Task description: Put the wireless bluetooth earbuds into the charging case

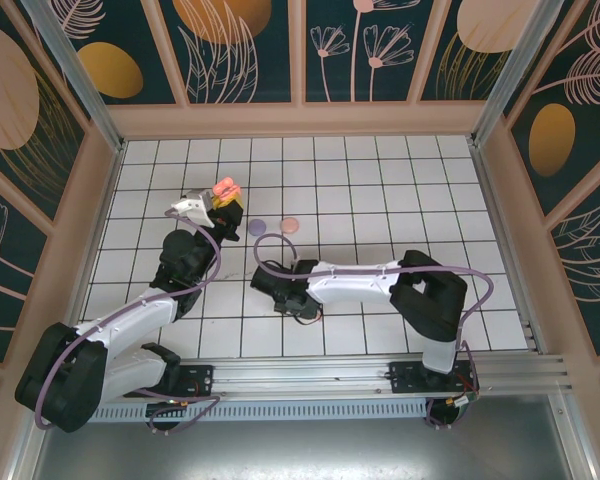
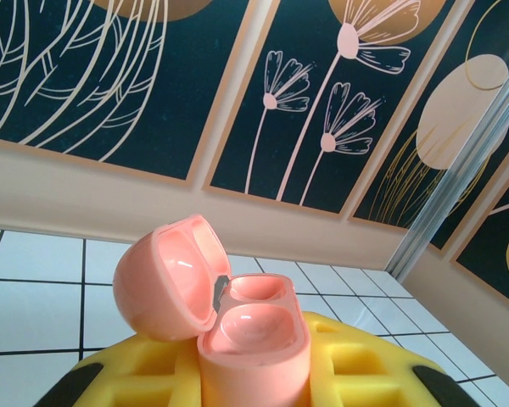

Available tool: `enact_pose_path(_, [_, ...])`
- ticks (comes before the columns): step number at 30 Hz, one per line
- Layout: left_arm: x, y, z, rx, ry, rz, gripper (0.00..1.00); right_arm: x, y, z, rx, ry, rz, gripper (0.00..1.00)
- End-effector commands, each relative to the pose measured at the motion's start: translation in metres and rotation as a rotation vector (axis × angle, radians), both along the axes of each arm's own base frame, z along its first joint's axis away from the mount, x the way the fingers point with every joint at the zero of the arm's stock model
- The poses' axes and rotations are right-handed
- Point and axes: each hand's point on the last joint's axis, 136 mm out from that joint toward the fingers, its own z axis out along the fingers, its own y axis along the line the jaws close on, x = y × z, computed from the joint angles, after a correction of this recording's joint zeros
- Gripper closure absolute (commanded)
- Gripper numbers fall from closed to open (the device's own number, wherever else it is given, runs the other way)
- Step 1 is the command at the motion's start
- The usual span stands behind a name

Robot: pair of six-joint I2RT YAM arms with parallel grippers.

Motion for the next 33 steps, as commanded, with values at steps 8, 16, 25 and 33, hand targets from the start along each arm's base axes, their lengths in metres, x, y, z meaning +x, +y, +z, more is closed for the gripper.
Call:
enact_pose_path(8, [-0.004,0.002,0.027,-0.020,-0.068,0.014,1.00,0.012,0.026,0.020,0.018,-0.061,0.060,0.55])
enact_pose_path(16, [-0.006,0.007,0.034,-0.024,-0.083,0.030,1.00,0.020,0.033,0.005,-0.008,-0.041,0.082,0.56])
enact_pose_path(25, [-0.007,0.007,0.038,-0.024,-0.090,0.031,1.00,0.017,0.026,-0.015,-0.031,-0.002,0.092,0.56])
enact_pose_path(33, [-0.006,0.006,0.037,-0.029,-0.087,0.029,1.00,-0.002,0.025,-0.023,-0.037,0.041,0.126,0.57])
